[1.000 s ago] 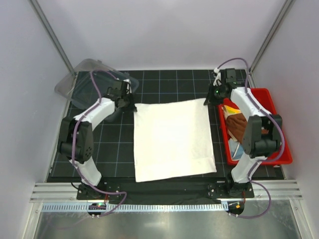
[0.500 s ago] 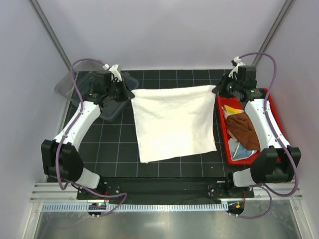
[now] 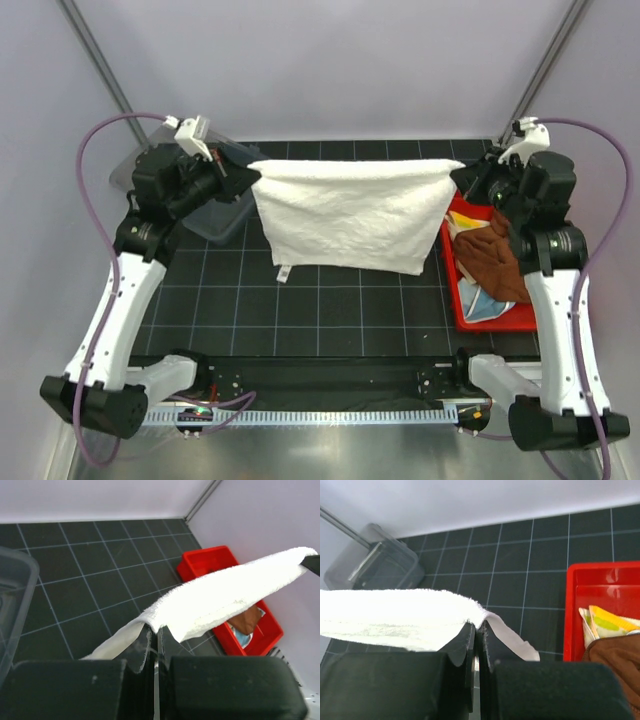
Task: Fold and stack the towels
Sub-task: Fold the towel
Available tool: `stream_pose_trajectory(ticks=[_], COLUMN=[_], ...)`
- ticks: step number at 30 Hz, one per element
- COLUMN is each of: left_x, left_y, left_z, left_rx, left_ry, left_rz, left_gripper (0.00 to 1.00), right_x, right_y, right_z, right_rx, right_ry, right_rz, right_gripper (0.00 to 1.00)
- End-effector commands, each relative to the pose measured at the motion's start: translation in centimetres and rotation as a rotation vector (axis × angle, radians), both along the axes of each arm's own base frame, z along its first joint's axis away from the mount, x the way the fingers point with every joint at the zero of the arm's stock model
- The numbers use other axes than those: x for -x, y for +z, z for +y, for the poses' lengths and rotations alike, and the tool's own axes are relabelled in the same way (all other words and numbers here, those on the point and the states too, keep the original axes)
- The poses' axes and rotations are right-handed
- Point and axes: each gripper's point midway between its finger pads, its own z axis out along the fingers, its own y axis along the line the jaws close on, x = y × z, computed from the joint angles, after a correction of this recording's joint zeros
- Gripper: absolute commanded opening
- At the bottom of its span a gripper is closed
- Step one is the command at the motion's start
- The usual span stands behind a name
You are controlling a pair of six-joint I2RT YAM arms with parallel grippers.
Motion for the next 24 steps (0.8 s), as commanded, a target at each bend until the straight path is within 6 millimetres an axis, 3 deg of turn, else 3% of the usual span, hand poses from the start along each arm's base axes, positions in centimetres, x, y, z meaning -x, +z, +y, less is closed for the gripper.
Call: stream_pose_trajectory(ticks=[1,3,4,5,11,15,16,17,18,19,20,23,24], left_x=[2.5,3.8,5.3,6.0,10.6,11.0,10.7,8.9,8.2,7.5,5.4,2.6,1.0], left_y=[3.6,4.2,5.2,5.1,5.8,5.5,5.2,2.7,2.4,0.7,-1.4,-4.1,-5.7], left_z=[0.4,0.4,0.2,0.1,0.3,0.2,0.2,0.6,0.8,1.1,1.5,1.0,0.8], left_rx=[0.060,0.088,0.107,0.119,0.156,0.180,0.177,0.138,0.116,0.083,0.038,0.012,0.002], left_ry=[-0.010,-0.019,-0.053,-0.070,-0.106,-0.100,-0.090,-0.033,-0.013,0.016,0.064,0.063,0.071], left_rz=[-0.103,-0.107,-0.132,-0.121,-0.085,0.017,0.047,0.156,0.181,0.245,0.299,0.335,0.363], left_gripper=[0.00,0.00,0.00,0.00,0.00,0.00,0.00,0.00,0.00,0.00,0.00,0.00,0.00], right_x=[2.4,4.3,5.0,6.6,10.7,11.9,11.3,10.8,9.9,8.3,7.2,3.3,2.1], right_y=[4.1,4.8,4.9,5.6,6.0,6.8,6.5,6.5,5.9,5.0,3.9,1.8,-0.1], right_z=[-0.8,-0.4,-0.1,0.0,0.9,1.0,0.9,0.9,0.6,0.5,0.6,1.1,1.3], right_rx=[0.026,0.013,0.007,0.003,-0.042,-0.061,-0.062,-0.068,-0.067,-0.068,-0.073,-0.095,-0.103], right_ry=[-0.032,-0.016,0.001,0.007,0.036,0.033,0.030,0.028,0.009,0.005,0.004,0.029,0.043], right_rz=[-0.120,-0.140,-0.145,-0.178,-0.201,-0.217,-0.202,-0.200,-0.179,-0.142,-0.110,-0.072,-0.037], right_gripper=[0.01,0.01,0.01,0.01,0.01,0.01,0.01,0.01,0.01,0.01,0.01,0.01,0.01])
